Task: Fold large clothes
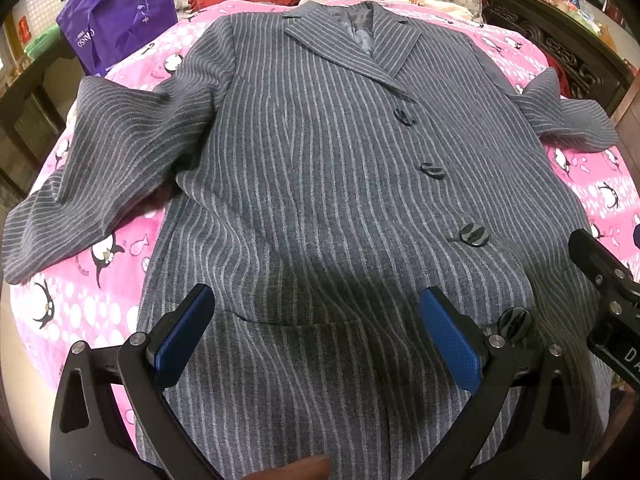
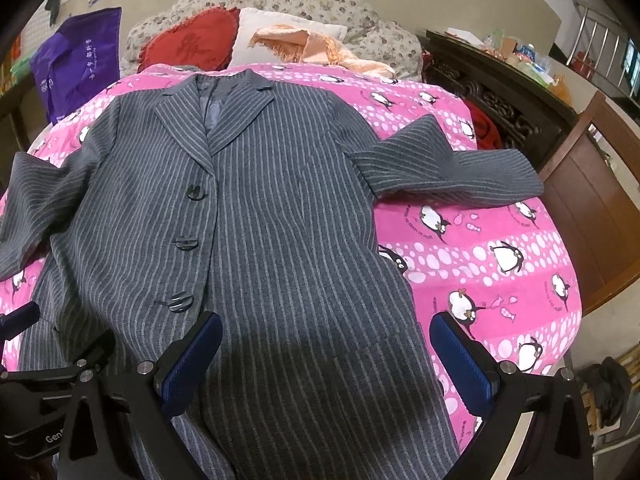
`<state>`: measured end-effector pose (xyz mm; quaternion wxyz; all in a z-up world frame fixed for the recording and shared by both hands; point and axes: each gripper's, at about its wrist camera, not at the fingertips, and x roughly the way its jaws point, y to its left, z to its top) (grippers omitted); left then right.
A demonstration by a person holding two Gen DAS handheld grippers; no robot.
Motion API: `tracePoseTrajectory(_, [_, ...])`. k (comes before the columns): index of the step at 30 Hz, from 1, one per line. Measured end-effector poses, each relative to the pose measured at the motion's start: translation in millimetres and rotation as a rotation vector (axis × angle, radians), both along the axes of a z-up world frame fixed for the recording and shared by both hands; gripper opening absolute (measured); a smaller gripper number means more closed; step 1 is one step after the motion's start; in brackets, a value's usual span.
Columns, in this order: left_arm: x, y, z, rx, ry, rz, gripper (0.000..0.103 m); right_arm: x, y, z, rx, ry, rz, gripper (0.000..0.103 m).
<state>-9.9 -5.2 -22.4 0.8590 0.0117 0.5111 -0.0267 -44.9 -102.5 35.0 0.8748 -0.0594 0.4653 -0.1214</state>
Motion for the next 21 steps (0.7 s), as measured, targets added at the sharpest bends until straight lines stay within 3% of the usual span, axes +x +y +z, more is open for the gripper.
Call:
tracePoseTrajectory(11, [-0.3,-0.6,-3.8,-0.001,0.011,-0.001,0.103,6.9,-8.8,-22.0,0.071,0.117,-0.013,0.103])
tracePoseTrajectory(21, [-1.8,-1.6,-6.1,0.0,0.014,-0.003,0.103,6.7,-7.6,-28.4,0.075,0.139,-0.013,0.103])
